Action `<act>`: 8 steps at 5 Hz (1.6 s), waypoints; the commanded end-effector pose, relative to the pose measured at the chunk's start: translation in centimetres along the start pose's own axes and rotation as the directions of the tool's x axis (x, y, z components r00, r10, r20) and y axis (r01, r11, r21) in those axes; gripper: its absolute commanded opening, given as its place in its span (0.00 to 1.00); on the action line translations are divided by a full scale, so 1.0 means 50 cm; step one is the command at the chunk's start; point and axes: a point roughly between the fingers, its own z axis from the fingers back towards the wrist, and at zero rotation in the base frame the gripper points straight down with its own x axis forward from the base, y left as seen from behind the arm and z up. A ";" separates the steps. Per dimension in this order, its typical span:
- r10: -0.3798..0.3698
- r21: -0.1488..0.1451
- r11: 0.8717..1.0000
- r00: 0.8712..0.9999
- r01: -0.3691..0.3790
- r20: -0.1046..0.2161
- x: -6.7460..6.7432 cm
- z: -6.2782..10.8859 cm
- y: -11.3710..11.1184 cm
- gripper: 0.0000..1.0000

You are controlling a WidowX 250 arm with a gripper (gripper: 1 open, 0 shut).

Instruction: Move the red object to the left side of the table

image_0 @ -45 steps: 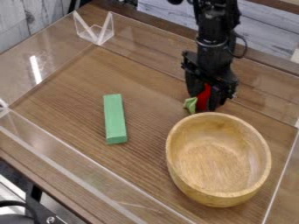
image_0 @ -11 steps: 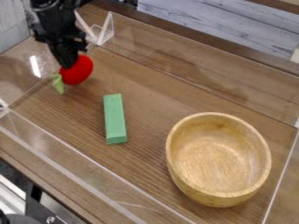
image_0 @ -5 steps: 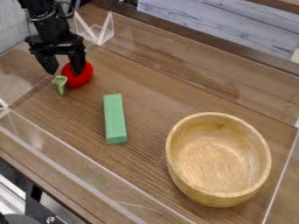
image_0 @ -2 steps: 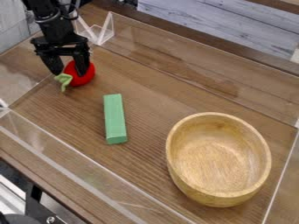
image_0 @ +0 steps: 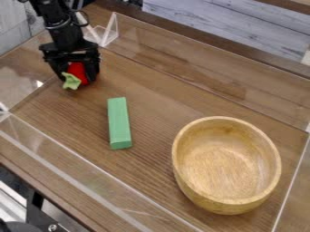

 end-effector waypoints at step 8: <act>-0.067 -0.081 0.995 0.997 0.064 -0.027 0.038 0.095 -0.028 1.00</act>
